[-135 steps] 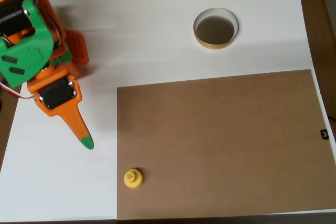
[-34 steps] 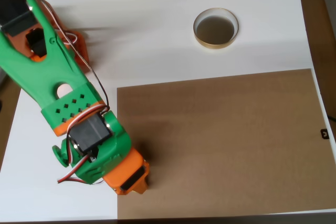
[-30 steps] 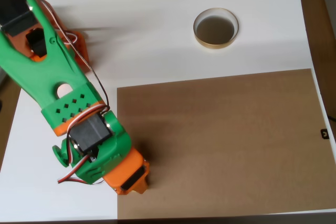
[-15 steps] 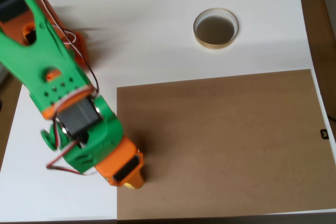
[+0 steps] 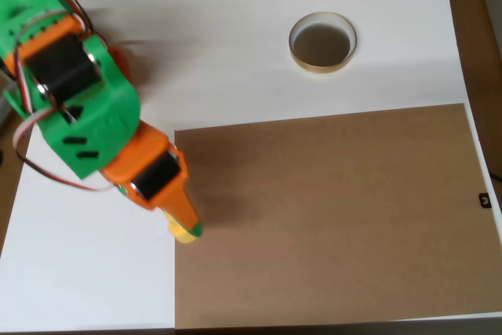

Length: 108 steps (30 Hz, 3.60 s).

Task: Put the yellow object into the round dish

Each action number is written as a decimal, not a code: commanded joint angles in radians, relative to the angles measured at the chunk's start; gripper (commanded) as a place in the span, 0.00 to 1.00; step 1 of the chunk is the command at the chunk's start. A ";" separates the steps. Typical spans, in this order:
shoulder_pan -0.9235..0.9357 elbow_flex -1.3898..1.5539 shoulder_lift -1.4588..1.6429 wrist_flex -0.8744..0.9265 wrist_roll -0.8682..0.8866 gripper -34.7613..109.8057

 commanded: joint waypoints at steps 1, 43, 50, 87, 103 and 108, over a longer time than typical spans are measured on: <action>-0.005 0.032 0.179 0.034 -0.014 0.24; -0.428 0.057 0.373 0.225 -0.054 0.24; -0.565 -0.023 0.252 0.236 -0.040 0.24; -0.989 -0.393 -0.304 0.210 -0.021 0.24; -1.095 -0.627 -0.594 0.229 -0.008 0.24; -1.117 -0.670 -0.669 0.227 -0.015 0.24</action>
